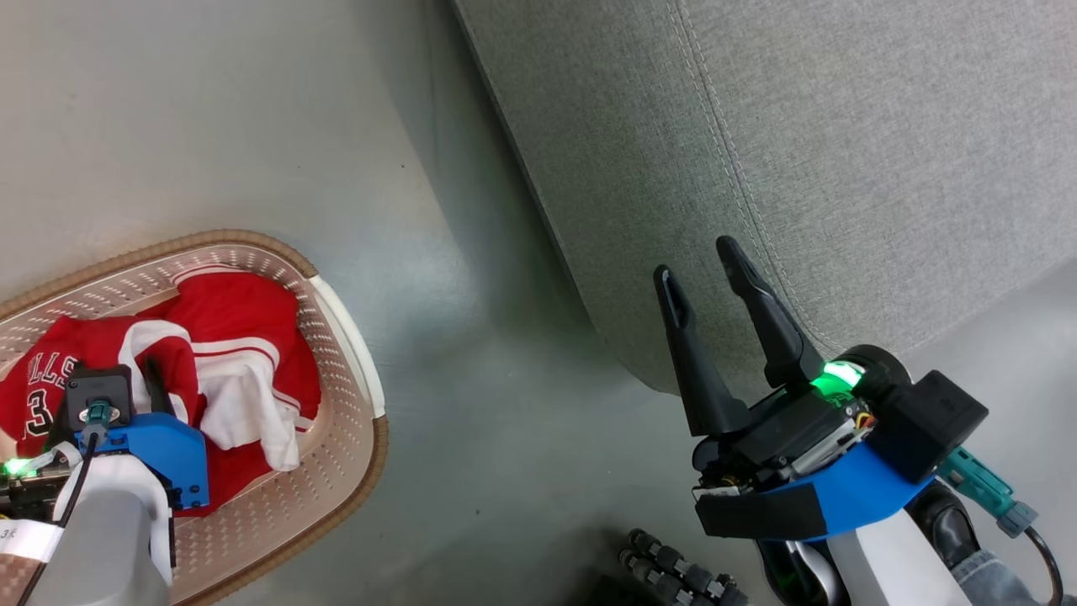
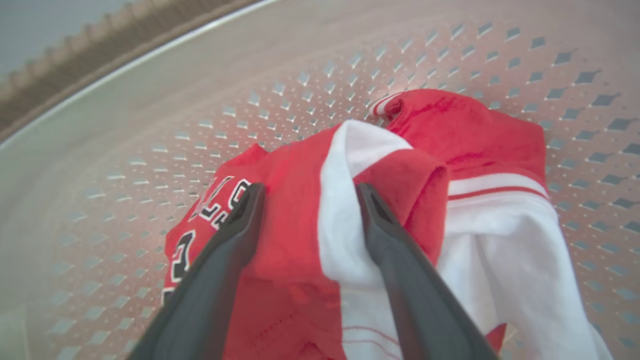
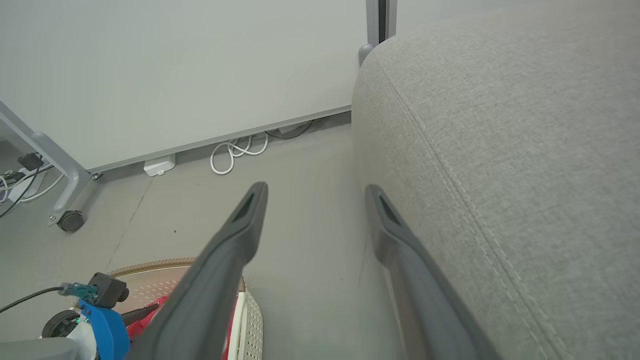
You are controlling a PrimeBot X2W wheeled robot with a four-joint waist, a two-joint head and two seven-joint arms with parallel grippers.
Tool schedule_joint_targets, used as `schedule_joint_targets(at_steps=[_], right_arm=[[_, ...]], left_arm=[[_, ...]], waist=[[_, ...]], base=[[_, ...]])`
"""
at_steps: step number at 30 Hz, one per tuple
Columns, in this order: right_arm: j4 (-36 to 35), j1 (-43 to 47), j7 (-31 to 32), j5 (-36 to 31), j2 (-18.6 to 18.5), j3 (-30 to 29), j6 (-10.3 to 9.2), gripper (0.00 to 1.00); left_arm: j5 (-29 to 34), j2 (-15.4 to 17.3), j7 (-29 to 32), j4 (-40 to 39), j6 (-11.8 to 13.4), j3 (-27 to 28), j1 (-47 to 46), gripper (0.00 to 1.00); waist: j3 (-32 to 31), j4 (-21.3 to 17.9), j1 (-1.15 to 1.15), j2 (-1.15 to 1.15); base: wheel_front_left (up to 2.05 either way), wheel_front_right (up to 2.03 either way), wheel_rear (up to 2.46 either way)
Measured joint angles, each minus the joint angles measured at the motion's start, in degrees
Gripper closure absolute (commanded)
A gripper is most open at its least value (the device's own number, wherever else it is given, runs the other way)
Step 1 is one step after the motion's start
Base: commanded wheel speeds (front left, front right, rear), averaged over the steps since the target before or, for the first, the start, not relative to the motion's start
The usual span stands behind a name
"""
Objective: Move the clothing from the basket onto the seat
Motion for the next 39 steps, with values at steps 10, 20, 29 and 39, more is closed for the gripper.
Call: schedule_joint_targets(at_steps=[10, 20, 29, 39], right_arm=[[-0.67, 0.13, 0.00, 0.56, 0.00, 1.09, 0.00, 0.00], [-0.81, 0.27, 0.00, 0.57, 0.00, 1.63, 0.00, 0.00], [-0.78, 0.37, 0.00, 0.57, 0.00, 1.65, -0.01, 0.00], [0.16, 0.03, 0.00, -0.43, 0.00, 0.91, -0.01, 0.00]], left_arm=[[-0.98, -0.49, 5.52, 2.46, -0.24, -0.96, 0.03, 0.00], [-2.03, -1.14, 8.28, 3.25, -0.57, -1.37, -0.04, 1.00], [-2.77, -0.60, 8.15, 3.24, -1.66, -2.00, -0.05, 1.00], [-3.13, -2.22, 6.55, 4.80, -2.80, -3.56, -1.14, 1.00]], waist=[[0.94, -0.55, -0.01, 0.00], [0.78, -0.71, -0.01, 0.00], [0.47, -0.53, 0.00, 0.00], [-1.80, 1.38, -0.01, 0.00]], base=[[0.00, 0.00, 0.00], [0.00, 0.00, 0.00], [0.00, 0.00, 0.00], [0.00, 0.00, 0.00]])
